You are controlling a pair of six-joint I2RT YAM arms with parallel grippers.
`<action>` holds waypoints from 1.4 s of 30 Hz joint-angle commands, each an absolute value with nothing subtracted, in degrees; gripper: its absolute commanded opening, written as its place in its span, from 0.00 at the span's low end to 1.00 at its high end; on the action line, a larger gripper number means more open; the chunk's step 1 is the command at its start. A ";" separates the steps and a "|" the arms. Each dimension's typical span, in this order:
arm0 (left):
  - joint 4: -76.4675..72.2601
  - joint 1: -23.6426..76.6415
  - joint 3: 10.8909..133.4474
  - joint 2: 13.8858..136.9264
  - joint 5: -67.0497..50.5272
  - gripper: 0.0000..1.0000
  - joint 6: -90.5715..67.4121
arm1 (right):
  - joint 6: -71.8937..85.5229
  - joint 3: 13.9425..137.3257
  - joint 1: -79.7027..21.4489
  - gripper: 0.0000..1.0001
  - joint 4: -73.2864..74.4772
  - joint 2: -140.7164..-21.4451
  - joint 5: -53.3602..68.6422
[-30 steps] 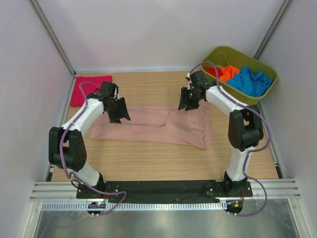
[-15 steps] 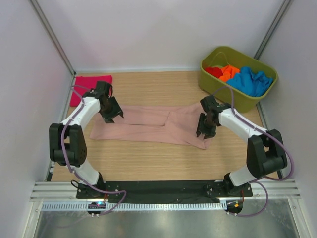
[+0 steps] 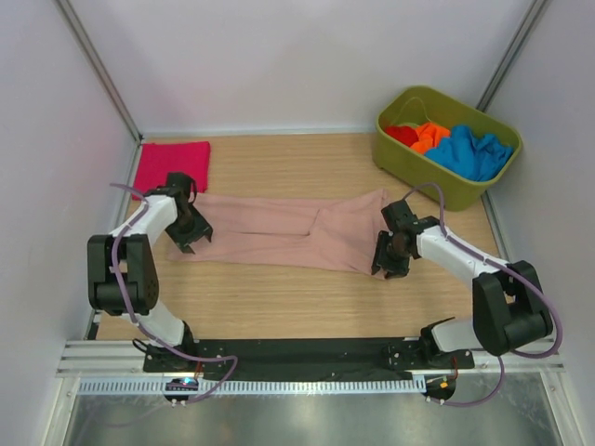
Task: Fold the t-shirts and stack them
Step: Fold the tshirt
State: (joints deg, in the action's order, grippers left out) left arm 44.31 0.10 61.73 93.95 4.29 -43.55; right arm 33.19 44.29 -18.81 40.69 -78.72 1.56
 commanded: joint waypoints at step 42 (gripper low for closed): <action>46.50 -9.32 59.59 86.67 23.47 0.31 -47.46 | 37.00 39.73 -19.16 0.01 39.73 -71.46 -1.58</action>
State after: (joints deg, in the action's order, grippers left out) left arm 46.22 -9.04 59.59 93.51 22.41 -47.46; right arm 36.16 39.31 -18.92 38.70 -73.21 -1.13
